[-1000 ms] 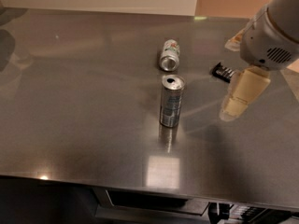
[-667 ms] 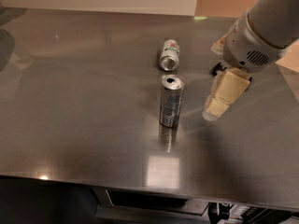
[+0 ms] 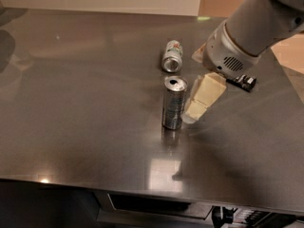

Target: Move redbull can near rxbar chocolate

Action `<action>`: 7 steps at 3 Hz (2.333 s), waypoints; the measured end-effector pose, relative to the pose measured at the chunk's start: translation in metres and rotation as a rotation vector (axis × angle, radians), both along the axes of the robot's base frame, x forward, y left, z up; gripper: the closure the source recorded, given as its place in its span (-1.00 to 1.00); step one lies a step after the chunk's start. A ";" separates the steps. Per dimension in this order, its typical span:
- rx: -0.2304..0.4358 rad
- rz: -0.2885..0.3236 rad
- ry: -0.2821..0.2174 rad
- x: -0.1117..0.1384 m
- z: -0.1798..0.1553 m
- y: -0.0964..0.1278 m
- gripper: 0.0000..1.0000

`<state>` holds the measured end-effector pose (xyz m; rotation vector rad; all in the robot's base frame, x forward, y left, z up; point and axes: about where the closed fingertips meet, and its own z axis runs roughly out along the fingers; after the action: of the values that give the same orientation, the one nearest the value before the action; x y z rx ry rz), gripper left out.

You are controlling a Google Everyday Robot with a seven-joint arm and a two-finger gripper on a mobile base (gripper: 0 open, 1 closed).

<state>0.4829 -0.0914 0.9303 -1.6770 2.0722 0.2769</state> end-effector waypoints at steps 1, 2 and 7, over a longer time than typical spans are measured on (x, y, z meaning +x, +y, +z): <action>0.027 0.021 0.016 0.001 -0.008 0.015 -1.00; 0.036 0.032 0.025 0.002 -0.013 0.023 -0.66; 0.063 -0.272 0.053 0.072 0.013 -0.094 1.00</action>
Offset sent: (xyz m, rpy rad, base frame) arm 0.0050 0.0304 -0.0188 0.0492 0.0377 0.0395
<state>0.5548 -0.1850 0.9438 -1.3452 2.2739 0.2966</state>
